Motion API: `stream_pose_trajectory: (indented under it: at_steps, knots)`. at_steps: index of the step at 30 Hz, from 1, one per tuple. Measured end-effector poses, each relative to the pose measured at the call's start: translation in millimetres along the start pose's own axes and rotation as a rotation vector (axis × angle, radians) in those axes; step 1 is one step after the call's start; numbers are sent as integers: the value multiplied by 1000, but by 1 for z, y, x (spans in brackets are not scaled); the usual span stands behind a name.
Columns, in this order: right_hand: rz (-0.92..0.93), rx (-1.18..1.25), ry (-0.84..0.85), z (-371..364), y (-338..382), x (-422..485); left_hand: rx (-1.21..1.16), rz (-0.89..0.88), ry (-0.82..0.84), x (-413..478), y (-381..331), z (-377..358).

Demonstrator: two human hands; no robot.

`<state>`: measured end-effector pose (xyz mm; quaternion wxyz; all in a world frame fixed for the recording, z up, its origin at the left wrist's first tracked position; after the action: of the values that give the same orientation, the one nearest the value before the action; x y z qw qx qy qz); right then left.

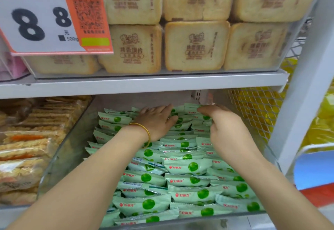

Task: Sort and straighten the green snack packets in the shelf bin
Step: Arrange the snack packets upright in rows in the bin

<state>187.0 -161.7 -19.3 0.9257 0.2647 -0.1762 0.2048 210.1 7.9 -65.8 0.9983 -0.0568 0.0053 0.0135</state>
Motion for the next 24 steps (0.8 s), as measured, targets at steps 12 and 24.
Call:
stream_pose_trajectory:
  at_steps: [12, 24]
  knots:
    - [107, 210, -57, 22, -15, -22, 56, 54, 41, 0, -15, -4]
    - [212, 269, 129, 52, -21, -74, 18, 3, 8, -108, -71, -10]
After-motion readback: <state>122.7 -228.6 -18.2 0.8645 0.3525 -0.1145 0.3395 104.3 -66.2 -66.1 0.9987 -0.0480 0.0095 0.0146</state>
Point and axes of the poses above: each hand's wrist, its own x-axis towards the middle knuckle, its own z-axis out of the back of the hand, y = z × x, the point moved 5 cm from there along x, towards the middle knuckle, and after that the axes turned 7 degrees about -y, right-handed, at the moved point
